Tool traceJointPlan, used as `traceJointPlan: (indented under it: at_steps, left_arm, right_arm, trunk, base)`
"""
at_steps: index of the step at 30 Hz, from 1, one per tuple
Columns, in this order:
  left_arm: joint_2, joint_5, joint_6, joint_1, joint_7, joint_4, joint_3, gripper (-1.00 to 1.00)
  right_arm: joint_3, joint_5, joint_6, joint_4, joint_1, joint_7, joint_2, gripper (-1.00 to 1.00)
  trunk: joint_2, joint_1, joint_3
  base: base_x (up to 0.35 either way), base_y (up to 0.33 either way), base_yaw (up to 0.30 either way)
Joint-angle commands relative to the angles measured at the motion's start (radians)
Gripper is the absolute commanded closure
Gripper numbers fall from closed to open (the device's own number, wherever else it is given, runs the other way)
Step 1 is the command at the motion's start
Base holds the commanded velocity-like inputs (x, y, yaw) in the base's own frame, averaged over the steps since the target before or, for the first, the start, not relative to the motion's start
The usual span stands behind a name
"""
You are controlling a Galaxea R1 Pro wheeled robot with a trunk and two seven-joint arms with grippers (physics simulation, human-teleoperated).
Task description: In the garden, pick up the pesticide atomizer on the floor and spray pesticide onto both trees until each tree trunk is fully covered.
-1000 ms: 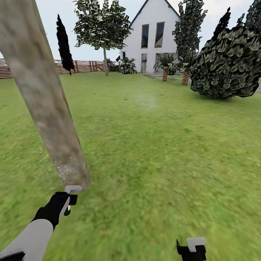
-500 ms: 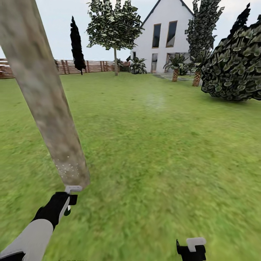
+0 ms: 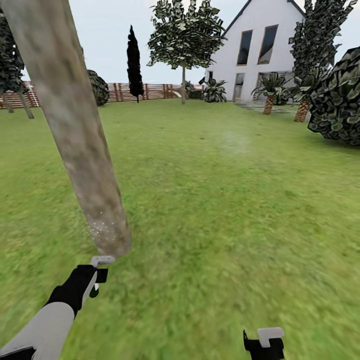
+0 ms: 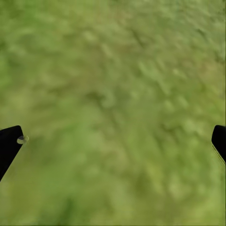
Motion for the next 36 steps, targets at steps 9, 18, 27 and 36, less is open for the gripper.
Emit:
traceJointPlan:
  at_steps: [9,18,27,36]
  left_arm:
    - [-0.029,-0.003,0.012,-0.002,-0.008,-0.132,-0.008,1.00]
    - [0.030,-0.008,0.092,-0.013,-0.099,-0.177,-0.014,1.00]
    - [0.040,-0.006,0.216,-0.027,-0.115,-0.327,-0.047,1.00]
    - [0.041,-0.013,0.232,-0.026,-0.245,-0.345,-0.050,1.00]
  right_arm:
    - [0.000,0.000,0.000,0.000,0.000,0.000,0.000,-1.00]
    - [-0.001,-0.001,0.000,-0.001,0.000,-0.001,-0.001,-1.00]
    - [-0.001,-0.001,0.000,-0.001,0.000,-0.001,-0.002,-1.00]
    - [-0.001,-0.002,0.000,-0.002,0.000,-0.001,-0.002,-1.00]
  trunk:
    - [0.000,0.000,0.000]
    - [0.000,0.000,0.000]
    - [0.000,0.000,0.000]
    - [0.000,0.000,0.000]
  base:
    - [0.134,-0.265,0.278]
    - [0.156,-0.260,0.217]
    - [0.028,-0.044,0.002]
    - [0.076,-0.058,0.199]
